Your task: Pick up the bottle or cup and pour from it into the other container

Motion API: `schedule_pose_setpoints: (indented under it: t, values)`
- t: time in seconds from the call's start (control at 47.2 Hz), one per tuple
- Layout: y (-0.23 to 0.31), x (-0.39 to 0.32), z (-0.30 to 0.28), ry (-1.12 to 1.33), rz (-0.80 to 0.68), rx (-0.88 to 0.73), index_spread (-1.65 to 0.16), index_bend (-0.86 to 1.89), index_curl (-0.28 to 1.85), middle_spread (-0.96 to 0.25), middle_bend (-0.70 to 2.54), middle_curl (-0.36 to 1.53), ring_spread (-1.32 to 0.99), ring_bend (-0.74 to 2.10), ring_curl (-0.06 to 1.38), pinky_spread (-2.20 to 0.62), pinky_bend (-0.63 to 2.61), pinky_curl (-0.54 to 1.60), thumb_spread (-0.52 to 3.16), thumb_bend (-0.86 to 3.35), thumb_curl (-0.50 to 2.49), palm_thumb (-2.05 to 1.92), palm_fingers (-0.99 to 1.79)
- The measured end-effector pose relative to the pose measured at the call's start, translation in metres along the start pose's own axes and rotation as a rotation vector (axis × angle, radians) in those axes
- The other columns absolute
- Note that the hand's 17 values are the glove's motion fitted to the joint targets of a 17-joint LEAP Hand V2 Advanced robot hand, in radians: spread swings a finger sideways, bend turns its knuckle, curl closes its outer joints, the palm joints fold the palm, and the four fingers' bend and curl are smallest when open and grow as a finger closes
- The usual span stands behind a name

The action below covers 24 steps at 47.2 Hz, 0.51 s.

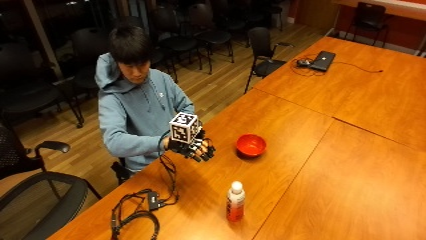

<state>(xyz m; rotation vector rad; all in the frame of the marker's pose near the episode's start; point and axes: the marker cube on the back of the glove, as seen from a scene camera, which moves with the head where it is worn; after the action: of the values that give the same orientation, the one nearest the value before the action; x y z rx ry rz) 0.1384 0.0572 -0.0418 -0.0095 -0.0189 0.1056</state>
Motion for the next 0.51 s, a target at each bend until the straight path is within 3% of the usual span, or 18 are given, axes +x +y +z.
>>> schedule_pose_setpoints:
  t: [0.508]
  values:
    - [0.037,0.082,0.023,-0.017,0.164,0.040,-0.31,0.15,0.31,0.02,0.18,0.31,0.10,0.28,0.29,0.24,0.38,0.25,1.09,-0.02,0.46,0.75,0.39]
